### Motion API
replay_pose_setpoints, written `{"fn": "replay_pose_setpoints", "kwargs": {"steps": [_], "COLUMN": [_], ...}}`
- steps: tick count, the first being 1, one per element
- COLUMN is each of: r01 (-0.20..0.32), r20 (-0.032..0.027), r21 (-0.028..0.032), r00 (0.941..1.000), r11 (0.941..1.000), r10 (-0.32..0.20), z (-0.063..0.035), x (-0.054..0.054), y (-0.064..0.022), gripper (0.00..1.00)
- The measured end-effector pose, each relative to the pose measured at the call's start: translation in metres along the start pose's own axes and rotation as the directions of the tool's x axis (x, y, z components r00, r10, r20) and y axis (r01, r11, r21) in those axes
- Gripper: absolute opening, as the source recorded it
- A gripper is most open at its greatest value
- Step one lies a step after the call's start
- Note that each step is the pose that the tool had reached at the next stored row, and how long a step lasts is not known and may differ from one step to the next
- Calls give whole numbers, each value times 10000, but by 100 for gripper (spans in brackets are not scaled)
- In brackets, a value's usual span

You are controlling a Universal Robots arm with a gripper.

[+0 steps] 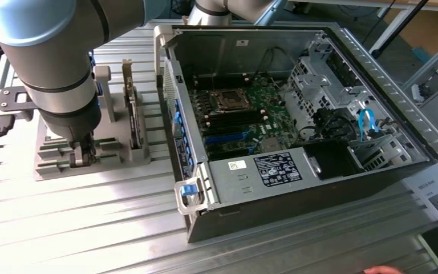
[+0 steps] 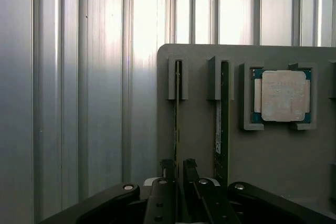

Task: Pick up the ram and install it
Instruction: 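Pick up the ram and move it above insertion slot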

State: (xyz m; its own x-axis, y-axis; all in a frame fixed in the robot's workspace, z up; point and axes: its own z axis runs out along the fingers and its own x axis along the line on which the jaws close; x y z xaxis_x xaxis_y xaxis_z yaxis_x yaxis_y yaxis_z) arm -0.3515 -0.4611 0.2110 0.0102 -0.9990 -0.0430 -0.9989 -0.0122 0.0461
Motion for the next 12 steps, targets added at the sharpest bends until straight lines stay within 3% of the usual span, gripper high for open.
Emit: {"fn": "replay_pose_setpoints", "kwargs": {"steps": [12], "r01": [3], "r20": [-1], "r21": [-1], "r00": [10000], "r11": [10000], "r10": [-3], "z": [-1], "x": [0], "y": [-12], "gripper": [22]}}
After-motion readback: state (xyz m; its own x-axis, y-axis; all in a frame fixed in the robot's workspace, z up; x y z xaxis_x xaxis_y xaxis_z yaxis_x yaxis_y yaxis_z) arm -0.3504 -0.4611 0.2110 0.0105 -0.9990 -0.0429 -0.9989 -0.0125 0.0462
